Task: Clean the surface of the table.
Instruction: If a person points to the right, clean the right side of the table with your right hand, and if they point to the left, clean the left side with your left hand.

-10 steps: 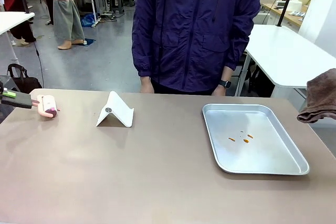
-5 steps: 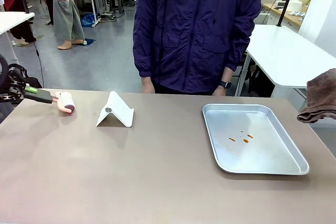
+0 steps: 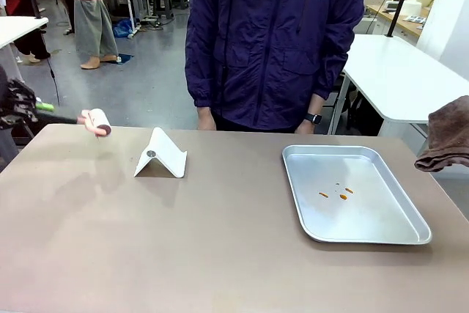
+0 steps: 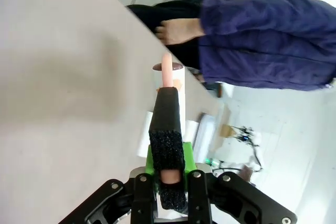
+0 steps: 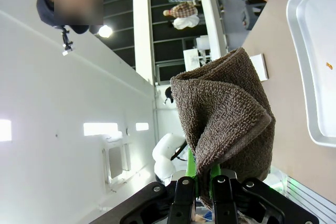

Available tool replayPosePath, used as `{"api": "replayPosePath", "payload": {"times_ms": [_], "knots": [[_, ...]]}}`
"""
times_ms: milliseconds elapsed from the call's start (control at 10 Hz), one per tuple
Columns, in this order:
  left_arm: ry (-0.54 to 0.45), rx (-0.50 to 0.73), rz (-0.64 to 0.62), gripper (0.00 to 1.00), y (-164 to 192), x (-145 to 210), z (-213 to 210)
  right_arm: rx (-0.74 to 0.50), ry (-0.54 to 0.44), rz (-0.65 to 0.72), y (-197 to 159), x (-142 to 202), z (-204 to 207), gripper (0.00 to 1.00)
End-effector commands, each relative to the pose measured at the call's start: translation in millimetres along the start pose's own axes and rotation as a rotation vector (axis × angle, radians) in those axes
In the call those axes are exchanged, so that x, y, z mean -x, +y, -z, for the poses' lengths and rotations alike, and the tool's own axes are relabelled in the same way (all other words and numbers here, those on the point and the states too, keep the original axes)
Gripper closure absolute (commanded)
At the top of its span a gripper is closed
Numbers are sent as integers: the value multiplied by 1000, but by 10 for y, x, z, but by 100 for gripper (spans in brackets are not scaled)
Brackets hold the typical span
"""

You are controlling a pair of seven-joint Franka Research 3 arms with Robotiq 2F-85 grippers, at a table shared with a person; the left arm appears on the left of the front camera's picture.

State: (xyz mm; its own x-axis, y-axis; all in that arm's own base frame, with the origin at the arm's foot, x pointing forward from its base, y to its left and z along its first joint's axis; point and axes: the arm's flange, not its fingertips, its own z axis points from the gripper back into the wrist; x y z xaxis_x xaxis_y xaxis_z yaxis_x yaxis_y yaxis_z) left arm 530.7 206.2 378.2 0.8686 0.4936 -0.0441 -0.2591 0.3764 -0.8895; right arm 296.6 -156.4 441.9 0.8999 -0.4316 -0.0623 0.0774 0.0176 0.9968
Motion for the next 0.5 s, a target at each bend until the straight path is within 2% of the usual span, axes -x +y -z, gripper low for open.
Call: {"api": "replayPosePath", "payload": {"times_ms": [0,100,400], "knots": [[4,136,52,78,-243,497,-398,-13,-1,-7,40,5,10,100],[25,144,66,78,-298,708,-612,-13,-1,-7,40,5,10,100],[256,147,132,78,-179,1440,-1410,-13,-1,-7,40,5,10,100]]}}
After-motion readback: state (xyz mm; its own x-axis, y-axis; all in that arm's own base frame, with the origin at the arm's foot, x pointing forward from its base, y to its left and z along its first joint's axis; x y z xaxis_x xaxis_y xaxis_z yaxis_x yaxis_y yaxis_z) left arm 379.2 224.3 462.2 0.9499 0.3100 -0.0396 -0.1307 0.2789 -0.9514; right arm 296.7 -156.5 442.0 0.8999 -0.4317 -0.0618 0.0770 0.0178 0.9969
